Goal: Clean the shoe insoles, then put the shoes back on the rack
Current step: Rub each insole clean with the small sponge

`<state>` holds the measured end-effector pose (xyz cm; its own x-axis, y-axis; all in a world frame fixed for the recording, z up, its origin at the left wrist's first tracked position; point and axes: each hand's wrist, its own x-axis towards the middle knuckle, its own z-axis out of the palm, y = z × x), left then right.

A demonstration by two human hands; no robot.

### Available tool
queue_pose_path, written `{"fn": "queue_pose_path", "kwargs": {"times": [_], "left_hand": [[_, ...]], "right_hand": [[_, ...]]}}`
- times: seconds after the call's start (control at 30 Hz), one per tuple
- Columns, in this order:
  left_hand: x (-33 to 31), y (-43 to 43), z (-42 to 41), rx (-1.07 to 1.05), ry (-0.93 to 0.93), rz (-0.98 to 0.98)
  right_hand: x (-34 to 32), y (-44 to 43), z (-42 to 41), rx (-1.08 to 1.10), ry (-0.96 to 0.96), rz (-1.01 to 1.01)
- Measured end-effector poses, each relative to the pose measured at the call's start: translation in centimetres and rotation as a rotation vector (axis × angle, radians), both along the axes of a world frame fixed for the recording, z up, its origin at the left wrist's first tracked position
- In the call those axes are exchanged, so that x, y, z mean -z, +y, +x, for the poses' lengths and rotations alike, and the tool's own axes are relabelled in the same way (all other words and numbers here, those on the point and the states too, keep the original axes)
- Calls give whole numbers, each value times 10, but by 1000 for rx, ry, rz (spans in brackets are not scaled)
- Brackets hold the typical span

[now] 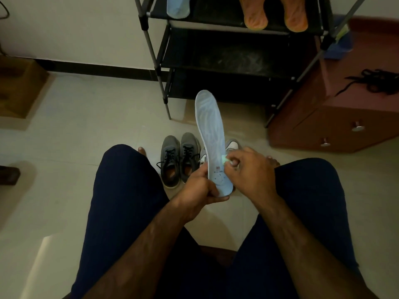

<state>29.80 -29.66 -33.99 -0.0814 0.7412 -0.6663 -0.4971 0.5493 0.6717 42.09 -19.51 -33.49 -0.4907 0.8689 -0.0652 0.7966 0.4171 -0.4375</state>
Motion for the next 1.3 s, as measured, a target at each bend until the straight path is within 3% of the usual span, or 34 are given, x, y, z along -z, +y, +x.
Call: {"fn": "queue_pose_path", "kwargs": {"times": [0.1,0.27,0.43,0.57,0.73,0.87,1.03,1.17,1.3], "left_hand": [[2,-1,-3,7,7,-7],[1,2,0,18,3,6],[3,1,-5,11,-19,9],[3,5,-3,-5,-73,16],[2,3,-4,-1,-48,16],[2,4,-3,14,-81,20],[5,3,-1,1,-73,35],[6,3,-3,15,-113,19],[7,2,0,30,-79,57]], "right_hand": [[3,-20,3,-152,9,-9],[0,4,1,49,-38,6],[2,-26,3,-184,-15,27],[4,-6,1,-27,39,35],[10,-26,-4,-250,57,29],[10,-6,3,-64,74,24],[11,-25,-5,-259,122,2],[13,-2,5,-71,63,-1],[11,-21,-4,-245,105,-25]]}}
